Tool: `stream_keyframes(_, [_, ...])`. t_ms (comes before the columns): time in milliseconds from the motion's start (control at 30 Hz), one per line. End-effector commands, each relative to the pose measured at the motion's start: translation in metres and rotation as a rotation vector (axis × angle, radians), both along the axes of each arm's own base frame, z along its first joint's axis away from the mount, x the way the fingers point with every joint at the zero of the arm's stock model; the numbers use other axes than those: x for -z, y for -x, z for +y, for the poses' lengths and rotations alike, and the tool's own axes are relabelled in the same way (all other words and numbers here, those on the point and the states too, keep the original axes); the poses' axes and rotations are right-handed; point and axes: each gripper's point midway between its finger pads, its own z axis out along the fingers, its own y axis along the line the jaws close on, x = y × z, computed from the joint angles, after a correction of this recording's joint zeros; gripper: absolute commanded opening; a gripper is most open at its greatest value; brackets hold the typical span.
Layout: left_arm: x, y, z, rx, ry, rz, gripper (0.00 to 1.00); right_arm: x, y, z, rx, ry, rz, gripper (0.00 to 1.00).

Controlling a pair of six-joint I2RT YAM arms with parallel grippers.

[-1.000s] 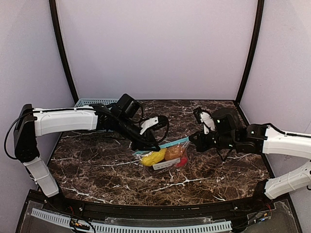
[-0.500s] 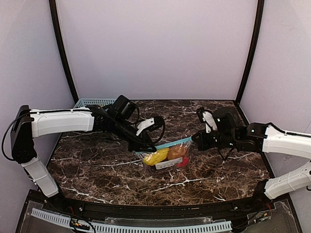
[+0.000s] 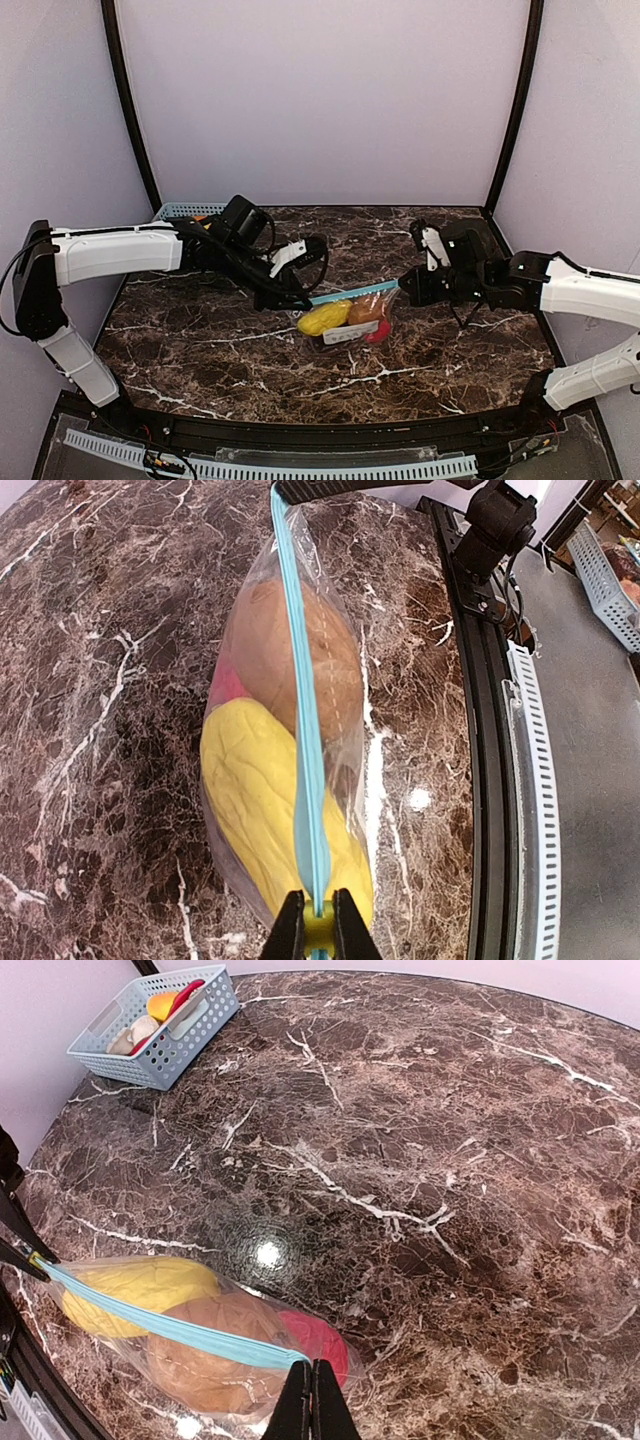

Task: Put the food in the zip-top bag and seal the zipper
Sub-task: Zip the zipper of the food storage bag.

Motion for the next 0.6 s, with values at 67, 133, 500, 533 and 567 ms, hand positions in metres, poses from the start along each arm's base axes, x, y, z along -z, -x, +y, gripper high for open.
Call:
stream_keyframes(67, [0.001, 0.007, 0.022, -0.032, -0.045, 0.029, 0.01, -0.003, -0.017, -0.027, 0.122, 0.047, -0.023, 0.0])
stream_keyframes(133, [0.003, 0.006, 0.024, -0.037, -0.048, 0.028, 0.01, -0.003, -0.017, -0.028, 0.124, 0.048, -0.021, 0.0])
stream_keyframes(500, [0.005, 0.003, 0.033, -0.061, -0.064, 0.014, 0.01, -0.001, -0.018, -0.032, 0.134, 0.05, -0.012, 0.0])
stream_keyframes(533, [0.005, 0.003, 0.033, -0.062, -0.066, 0.013, 0.01, 0.0, -0.018, -0.032, 0.135, 0.049, -0.011, 0.0])
stream_keyframes(567, [0.005, 0.002, 0.034, -0.064, -0.066, 0.013, 0.01, 0.0, -0.018, -0.032, 0.135, 0.05, -0.011, 0.0])
